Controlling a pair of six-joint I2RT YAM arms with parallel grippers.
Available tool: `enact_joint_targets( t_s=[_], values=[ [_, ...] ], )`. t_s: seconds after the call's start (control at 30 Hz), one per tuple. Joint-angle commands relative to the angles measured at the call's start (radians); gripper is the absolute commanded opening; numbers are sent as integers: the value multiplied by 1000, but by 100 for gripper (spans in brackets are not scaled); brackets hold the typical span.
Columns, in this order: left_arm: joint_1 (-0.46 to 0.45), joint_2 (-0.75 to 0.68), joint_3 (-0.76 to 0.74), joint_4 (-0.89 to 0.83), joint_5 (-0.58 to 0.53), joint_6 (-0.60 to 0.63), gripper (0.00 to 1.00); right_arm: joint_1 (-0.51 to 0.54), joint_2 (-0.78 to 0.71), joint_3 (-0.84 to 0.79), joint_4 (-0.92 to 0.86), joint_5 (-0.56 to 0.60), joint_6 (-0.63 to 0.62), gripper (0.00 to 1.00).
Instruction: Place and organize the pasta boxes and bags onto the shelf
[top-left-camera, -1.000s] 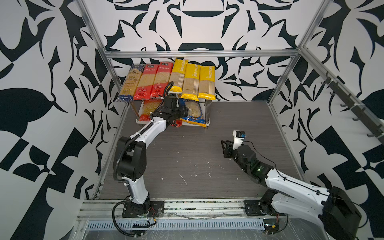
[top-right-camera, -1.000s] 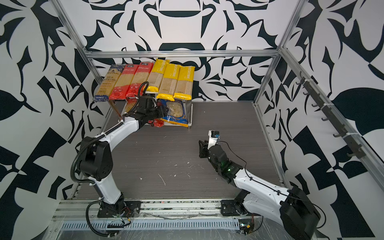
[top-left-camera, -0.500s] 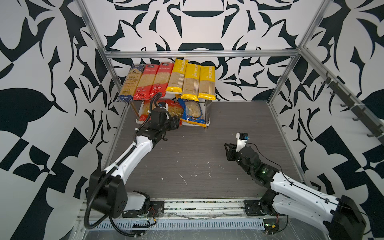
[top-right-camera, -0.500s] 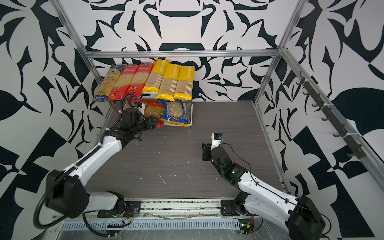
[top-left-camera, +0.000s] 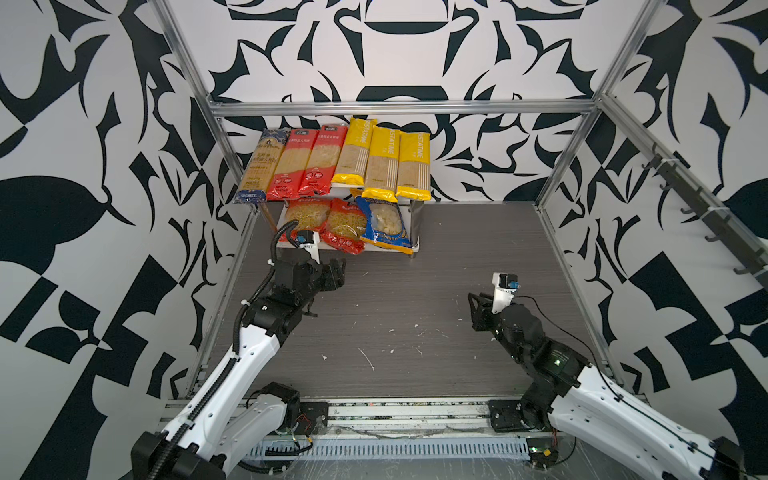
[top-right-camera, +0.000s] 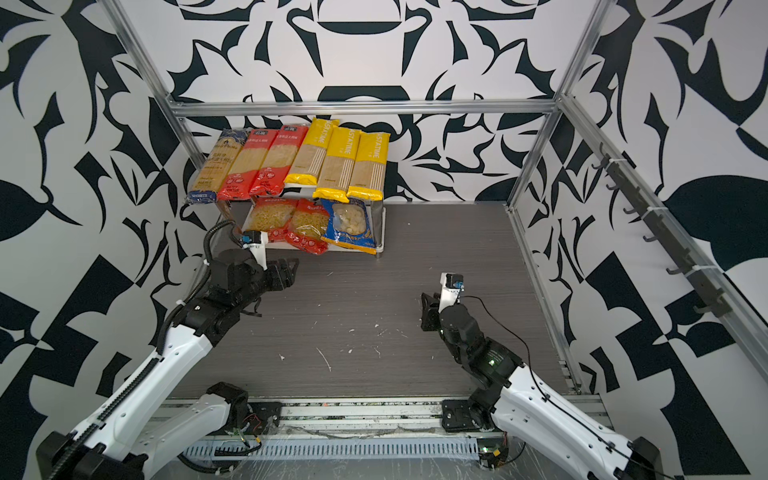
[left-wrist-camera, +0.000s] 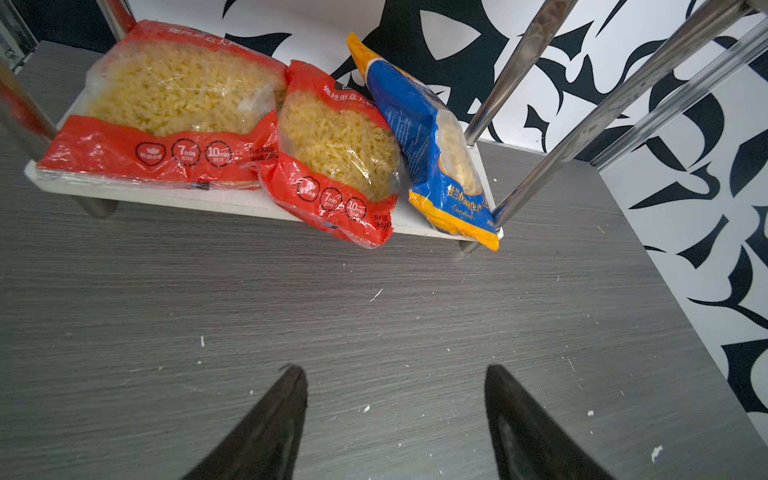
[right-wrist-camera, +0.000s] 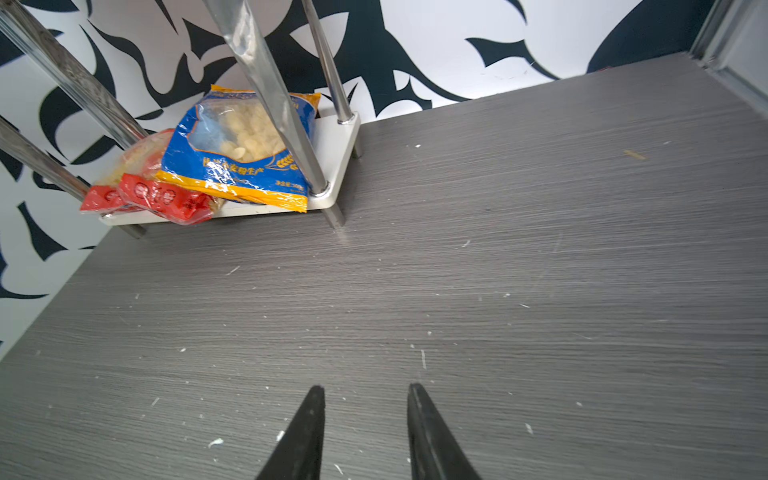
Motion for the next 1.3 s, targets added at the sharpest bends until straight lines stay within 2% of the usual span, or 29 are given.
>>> enact_joint_targets(
  t_s=[0.0, 0.17, 0.27, 0.33, 0.4, 0.5, 0.57, 0.67, 0.77, 0.83, 0.9, 0.97, 1.07, 1.1, 1.13, 1.17, 1.27],
  values=[
    [-3, -68, -42, -50, -33, 24, 72, -4, -28, 16, -58, 44, -78, 38],
    [-3, -177, -139, -41, -151, 77, 72, -54, 16, 89, -154, 99, -215, 39],
    [-3, -236, -215, -3, -205, 81, 73, -114, 69, 112, -165, 85, -250, 40],
    [-3, -260, -262, 32, -282, 102, 74, -143, 93, 99, -142, 112, -248, 40],
    [-3, -284, -311, 82, -412, 137, 76, -185, 108, 59, -74, 144, -269, 40],
    [-1, -304, -383, 213, -573, 175, 80, -262, 139, 3, 10, 220, -284, 40],
    [2, -291, -443, 347, -631, 201, 82, -301, 150, -58, 128, 274, -317, 42],
    [22, -219, -527, 550, -687, 236, 84, -354, 167, -84, 216, 298, -357, 42],
    [82, -120, -562, 670, -638, 234, 84, -390, 208, -142, 379, 317, -396, 42],
    [129, -67, -578, 748, -588, 216, 86, -430, 257, -176, 496, 275, -402, 42],
    [191, -6, -613, 885, -480, 211, 90, -473, 320, -202, 634, 281, -410, 42],
    [256, 55, -620, 973, -379, 197, 91, -530, 376, -224, 759, 215, -416, 41],
    [355, 182, -609, 1106, -259, 150, 92, -592, 501, -216, 853, 138, -379, 41],
    [385, 214, -575, 1081, -236, 139, 92, -599, 543, -214, 887, 124, -377, 40],
    [401, 223, -542, 986, -221, 143, 91, -600, 578, -212, 922, 122, -377, 40],
    [406, 246, -528, 998, -238, 151, 91, -602, 619, -218, 971, 112, -379, 41],
    [416, 344, -585, 1223, -253, 200, 92, -606, 700, -223, 1097, 73, -421, 41]
  ],
)
